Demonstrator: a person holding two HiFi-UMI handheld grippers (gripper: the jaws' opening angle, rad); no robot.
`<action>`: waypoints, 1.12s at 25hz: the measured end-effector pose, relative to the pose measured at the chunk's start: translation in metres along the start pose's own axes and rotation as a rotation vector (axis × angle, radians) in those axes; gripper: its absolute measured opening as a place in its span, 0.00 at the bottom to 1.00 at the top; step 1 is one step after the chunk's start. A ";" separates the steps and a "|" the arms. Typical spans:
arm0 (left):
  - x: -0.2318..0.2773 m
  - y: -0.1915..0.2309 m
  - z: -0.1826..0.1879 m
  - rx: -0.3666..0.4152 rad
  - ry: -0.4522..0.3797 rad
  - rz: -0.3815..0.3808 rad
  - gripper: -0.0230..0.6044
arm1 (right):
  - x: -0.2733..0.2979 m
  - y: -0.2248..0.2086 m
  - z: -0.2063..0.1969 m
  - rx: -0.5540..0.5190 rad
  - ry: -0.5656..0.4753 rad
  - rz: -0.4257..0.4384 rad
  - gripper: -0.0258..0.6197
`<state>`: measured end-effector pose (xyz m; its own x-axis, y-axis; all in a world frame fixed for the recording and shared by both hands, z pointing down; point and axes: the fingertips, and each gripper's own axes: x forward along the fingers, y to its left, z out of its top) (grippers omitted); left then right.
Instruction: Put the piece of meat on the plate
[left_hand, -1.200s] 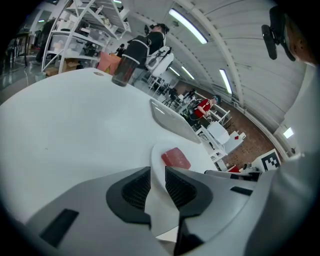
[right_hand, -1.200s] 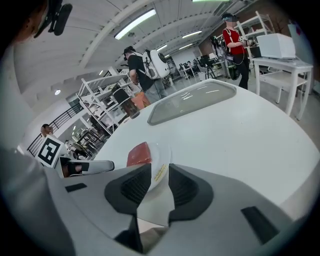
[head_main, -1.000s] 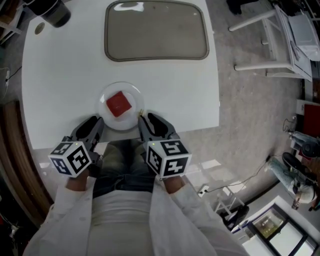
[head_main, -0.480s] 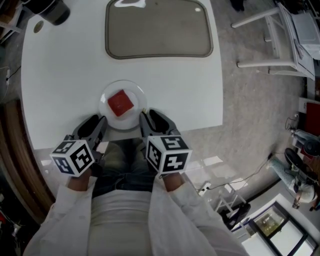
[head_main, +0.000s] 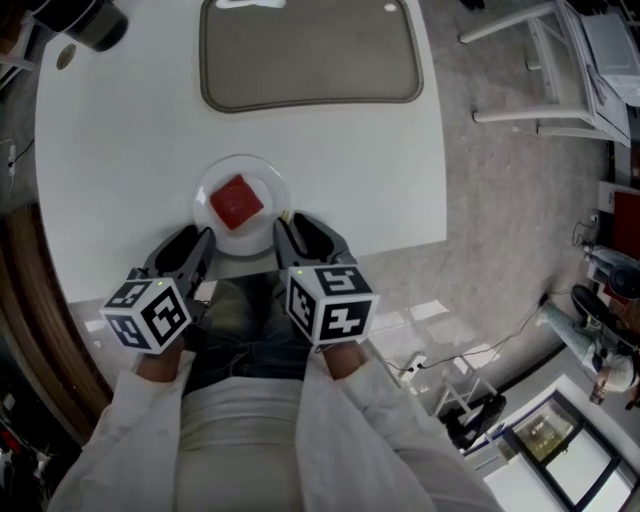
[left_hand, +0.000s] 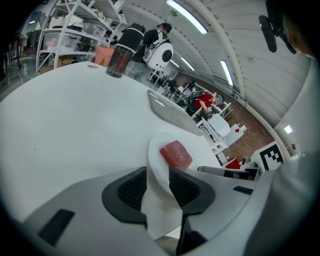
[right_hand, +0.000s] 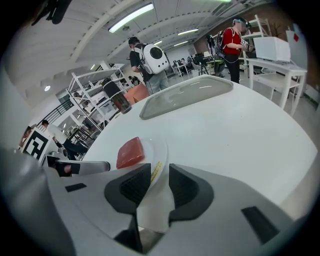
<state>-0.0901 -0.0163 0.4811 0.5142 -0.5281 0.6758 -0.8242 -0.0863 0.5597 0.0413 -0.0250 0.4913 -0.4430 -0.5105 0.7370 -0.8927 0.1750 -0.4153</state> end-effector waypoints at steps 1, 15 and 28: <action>0.001 0.000 0.001 0.001 -0.003 0.000 0.23 | 0.001 0.000 0.000 0.000 -0.002 -0.001 0.20; 0.003 -0.002 0.003 0.015 -0.004 0.021 0.23 | 0.001 0.003 0.001 0.006 -0.011 -0.034 0.19; 0.006 0.002 0.002 0.057 0.013 0.047 0.17 | 0.000 0.001 -0.001 -0.013 -0.004 -0.032 0.18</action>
<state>-0.0891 -0.0215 0.4848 0.4773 -0.5216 0.7072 -0.8595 -0.1093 0.4994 0.0400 -0.0243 0.4916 -0.4141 -0.5190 0.7478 -0.9073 0.1695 -0.3848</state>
